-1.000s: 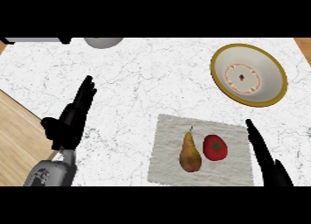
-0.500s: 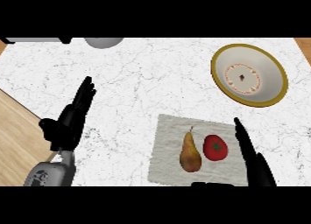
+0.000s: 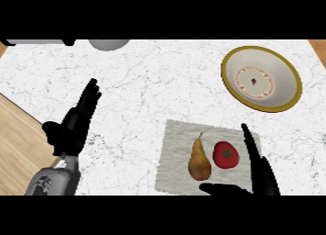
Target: Pick the tomato from the placemat and place it in the bowl
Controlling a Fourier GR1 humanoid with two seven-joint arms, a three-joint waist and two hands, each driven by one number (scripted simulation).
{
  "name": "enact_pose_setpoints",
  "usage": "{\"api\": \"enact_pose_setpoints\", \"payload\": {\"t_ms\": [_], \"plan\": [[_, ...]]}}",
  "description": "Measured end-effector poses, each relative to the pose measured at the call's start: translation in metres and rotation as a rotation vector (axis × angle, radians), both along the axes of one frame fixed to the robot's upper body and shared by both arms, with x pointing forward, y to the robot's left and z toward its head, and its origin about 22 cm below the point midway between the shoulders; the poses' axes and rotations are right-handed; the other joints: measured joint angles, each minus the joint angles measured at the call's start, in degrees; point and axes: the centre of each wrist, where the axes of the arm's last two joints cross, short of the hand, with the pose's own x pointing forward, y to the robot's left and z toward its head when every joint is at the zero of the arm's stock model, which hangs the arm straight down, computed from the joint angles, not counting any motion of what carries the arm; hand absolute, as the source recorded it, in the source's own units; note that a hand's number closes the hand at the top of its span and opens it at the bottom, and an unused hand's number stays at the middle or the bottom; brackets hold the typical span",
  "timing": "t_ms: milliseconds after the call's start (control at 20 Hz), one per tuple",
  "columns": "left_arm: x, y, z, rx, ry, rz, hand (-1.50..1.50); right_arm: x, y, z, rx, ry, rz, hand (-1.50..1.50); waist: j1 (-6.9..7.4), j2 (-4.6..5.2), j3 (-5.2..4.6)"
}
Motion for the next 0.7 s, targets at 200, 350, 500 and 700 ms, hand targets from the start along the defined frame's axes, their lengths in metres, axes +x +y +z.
{"api": "enact_pose_setpoints", "payload": {"t_ms": [200,350,500,700], "plan": [[-0.003,0.005,0.006,-0.003,0.006,0.002,0.0,0.006,-0.001,-0.016,-0.074,0.043,-0.016,-1.5,0.1,0.0,0.01],[-0.006,0.0,0.004,-0.002,-0.001,0.005,0.0,0.011,-0.006,-0.018,-0.105,0.065,-0.003,-1.5,0.07,-0.01,-0.01],[-0.001,-0.004,0.007,-0.006,0.006,0.007,0.0,0.017,-0.004,-0.025,-0.09,0.074,0.019,1.5,0.03,0.0,-0.01],[-0.001,0.0,0.01,-0.005,0.002,0.004,0.0,0.022,-0.003,-0.033,-0.158,0.05,0.111,1.5,0.01,-0.2,-0.24]]}}
